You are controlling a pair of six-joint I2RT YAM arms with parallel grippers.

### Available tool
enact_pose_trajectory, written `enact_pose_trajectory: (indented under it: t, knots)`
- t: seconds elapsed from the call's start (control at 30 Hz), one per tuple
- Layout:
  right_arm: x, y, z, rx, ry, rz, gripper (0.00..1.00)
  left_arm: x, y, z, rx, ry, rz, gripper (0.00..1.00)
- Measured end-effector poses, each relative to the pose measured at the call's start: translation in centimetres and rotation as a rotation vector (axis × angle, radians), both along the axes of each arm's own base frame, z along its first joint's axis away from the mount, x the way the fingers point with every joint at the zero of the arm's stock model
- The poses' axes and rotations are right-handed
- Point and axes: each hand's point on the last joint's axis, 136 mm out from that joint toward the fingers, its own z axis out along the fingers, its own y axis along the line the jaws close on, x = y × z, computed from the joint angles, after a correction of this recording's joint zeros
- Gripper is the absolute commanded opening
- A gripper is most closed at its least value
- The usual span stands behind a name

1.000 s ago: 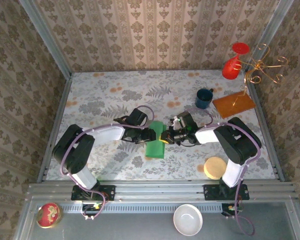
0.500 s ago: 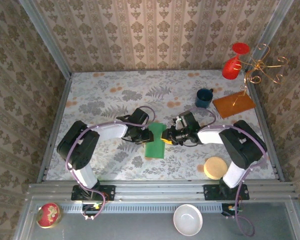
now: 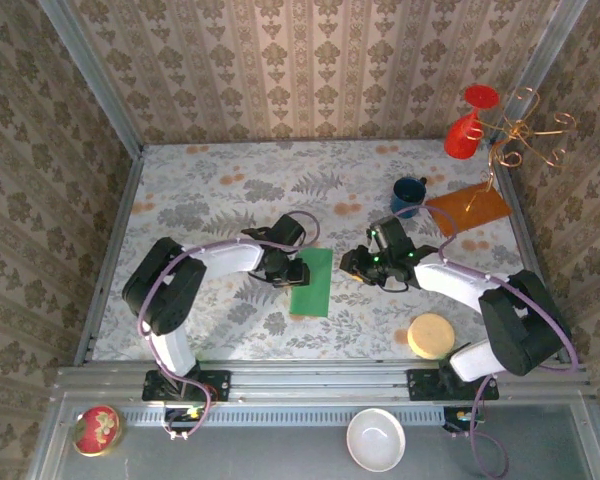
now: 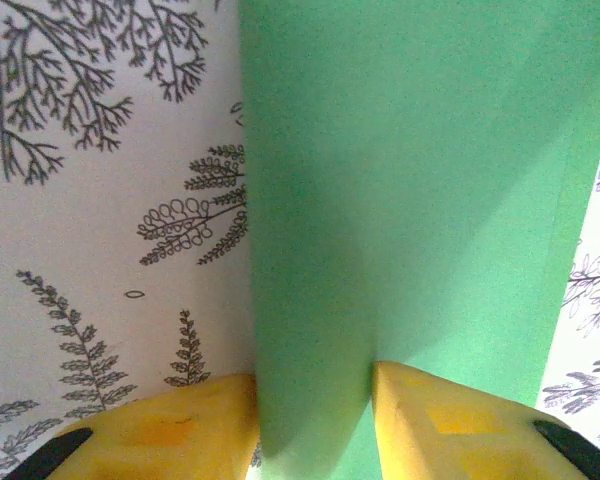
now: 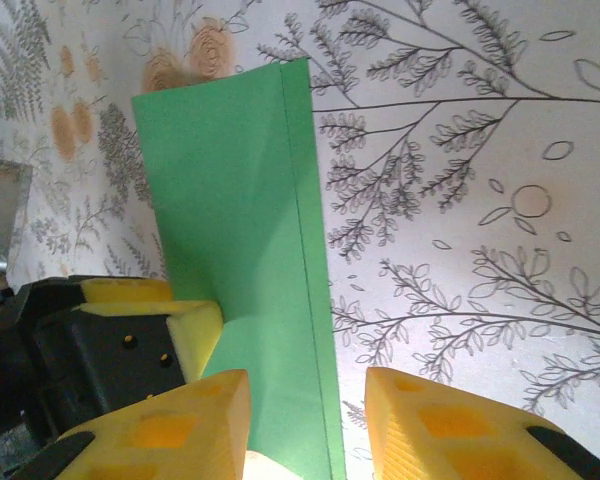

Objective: Fold a paper plane with a square sheet of paper (pick it up from the middle)
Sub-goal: First fold in half a square sheet of paper at the center of the table.

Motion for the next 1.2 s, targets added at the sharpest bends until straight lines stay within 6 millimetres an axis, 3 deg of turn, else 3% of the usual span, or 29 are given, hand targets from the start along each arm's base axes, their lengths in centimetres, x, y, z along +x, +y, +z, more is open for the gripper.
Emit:
enact_pose_trajectory:
  t: [0.43,1.2]
  knots:
    - [1.0,0.1,0.1,-0.004,-0.011,-0.013,0.38,-0.1,-0.2,-0.3,0.071,-0.007,-0.036,0.46]
    - [2.1,1.0,-0.9,0.021,-0.026,0.014,0.37,-0.2,-0.2,-0.7,0.093,0.029,0.025,0.47]
